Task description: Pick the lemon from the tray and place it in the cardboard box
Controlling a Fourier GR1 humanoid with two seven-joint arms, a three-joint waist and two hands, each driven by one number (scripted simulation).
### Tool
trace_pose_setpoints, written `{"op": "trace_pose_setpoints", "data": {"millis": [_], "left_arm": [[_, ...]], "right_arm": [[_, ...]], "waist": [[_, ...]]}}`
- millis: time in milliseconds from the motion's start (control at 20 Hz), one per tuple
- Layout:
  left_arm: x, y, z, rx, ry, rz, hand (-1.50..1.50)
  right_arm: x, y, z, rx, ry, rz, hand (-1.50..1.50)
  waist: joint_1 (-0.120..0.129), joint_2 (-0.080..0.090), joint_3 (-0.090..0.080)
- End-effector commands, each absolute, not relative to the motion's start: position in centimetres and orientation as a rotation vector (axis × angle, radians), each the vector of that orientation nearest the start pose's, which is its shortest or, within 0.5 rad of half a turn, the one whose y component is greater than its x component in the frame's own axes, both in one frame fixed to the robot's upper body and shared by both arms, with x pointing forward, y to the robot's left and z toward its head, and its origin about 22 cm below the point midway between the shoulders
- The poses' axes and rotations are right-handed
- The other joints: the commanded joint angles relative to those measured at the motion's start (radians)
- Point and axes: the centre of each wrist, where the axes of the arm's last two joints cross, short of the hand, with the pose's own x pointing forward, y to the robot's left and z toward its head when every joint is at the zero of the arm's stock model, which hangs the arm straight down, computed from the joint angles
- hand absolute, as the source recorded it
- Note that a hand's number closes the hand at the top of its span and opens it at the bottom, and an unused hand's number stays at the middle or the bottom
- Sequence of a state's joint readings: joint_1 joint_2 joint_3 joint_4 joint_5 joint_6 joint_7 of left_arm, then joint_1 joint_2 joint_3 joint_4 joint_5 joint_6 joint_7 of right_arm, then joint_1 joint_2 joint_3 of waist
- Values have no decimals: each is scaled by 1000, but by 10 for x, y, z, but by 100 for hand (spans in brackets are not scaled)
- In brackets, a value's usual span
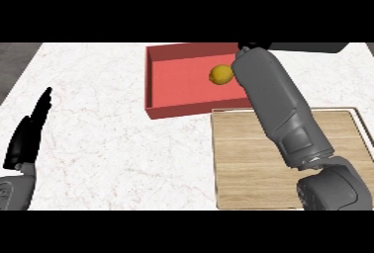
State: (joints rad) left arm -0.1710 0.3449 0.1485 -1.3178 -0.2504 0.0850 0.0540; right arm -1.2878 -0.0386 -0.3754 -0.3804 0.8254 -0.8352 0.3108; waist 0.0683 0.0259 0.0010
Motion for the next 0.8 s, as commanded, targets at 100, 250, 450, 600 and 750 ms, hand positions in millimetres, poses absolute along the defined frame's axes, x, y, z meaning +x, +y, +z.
{"op": "trace_pose_setpoints", "data": {"millis": [100,250,450,600,750], "left_arm": [[268,347,12,624,-1399,-229,0],[265,362,21,656,-1363,-226,0],[251,361,13,635,-1355,-196,0],[248,367,15,667,-1332,-189,0],[245,371,18,682,-1327,-180,0]], "right_arm": [[469,-132,155,-922,-1643,-199,-150],[462,-137,143,-874,-1655,-216,-150],[454,-173,142,-911,-1624,-252,-150],[433,-175,122,-904,-1606,-253,-150],[412,-213,114,-917,-1614,-211,-150]], "waist": [[-33,-15,0],[-60,-26,0],[-78,-34,-1],[-96,-42,-1],[-119,-51,-1]]}}
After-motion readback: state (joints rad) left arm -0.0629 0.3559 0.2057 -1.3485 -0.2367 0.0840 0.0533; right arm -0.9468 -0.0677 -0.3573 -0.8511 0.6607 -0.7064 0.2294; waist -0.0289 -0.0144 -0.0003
